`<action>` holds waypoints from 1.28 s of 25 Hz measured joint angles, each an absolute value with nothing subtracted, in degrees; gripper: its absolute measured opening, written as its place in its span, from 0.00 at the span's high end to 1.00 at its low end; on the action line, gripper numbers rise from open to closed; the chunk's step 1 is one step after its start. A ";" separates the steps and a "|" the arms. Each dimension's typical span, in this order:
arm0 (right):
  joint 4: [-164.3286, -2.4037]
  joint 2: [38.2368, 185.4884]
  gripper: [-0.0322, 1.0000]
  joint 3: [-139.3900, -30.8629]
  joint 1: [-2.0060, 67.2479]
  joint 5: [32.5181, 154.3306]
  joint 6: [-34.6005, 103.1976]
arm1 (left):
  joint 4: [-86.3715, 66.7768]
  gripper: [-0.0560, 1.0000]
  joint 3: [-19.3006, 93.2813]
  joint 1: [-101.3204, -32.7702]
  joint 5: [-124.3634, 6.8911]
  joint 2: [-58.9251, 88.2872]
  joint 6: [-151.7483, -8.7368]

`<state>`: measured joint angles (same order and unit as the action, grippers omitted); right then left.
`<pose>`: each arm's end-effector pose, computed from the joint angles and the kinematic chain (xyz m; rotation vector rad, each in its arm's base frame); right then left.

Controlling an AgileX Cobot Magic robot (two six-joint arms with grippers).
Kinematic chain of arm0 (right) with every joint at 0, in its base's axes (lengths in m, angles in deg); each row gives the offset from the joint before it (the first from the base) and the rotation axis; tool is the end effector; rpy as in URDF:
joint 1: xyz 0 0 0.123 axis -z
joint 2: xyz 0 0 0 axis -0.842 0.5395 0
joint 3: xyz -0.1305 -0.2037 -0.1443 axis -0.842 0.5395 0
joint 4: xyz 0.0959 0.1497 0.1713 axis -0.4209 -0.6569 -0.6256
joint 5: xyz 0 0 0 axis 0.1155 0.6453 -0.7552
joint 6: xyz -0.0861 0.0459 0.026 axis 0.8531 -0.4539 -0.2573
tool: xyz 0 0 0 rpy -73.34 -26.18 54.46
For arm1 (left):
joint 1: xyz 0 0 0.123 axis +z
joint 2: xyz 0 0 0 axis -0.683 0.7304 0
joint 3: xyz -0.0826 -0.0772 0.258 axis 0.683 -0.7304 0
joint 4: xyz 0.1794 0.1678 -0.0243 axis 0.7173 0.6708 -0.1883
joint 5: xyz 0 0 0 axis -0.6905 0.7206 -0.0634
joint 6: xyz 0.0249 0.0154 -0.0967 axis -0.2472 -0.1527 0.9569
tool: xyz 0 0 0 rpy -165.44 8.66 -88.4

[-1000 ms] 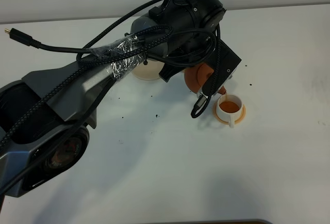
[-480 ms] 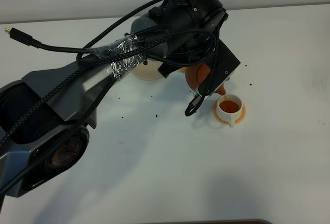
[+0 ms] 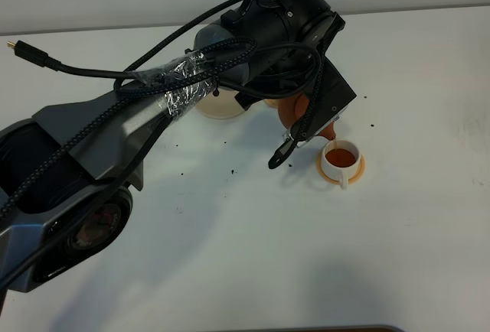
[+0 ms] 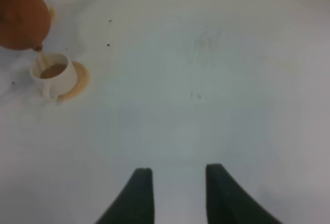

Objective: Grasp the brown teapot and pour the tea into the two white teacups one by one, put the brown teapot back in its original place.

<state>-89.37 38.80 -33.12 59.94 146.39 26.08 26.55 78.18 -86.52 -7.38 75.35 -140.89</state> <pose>0.0027 0.0214 0.2680 -0.2289 2.0427 0.1061 0.3953 -0.3299 0.2017 2.6713 0.7961 0.7704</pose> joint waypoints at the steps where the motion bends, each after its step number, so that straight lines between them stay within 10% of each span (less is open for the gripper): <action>1: -89.37 38.80 0.73 -33.12 59.94 146.39 26.08 | 26.55 0.85 78.18 -86.52 -7.70 75.35 -141.15; 32: -89.37 38.80 0.73 -33.12 59.94 146.39 26.08 | 26.27 0.85 78.18 -86.52 -9.02 75.35 -144.07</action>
<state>-89.37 38.80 -33.12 59.94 146.39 26.08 26.27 78.18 -86.52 -9.02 75.35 -144.07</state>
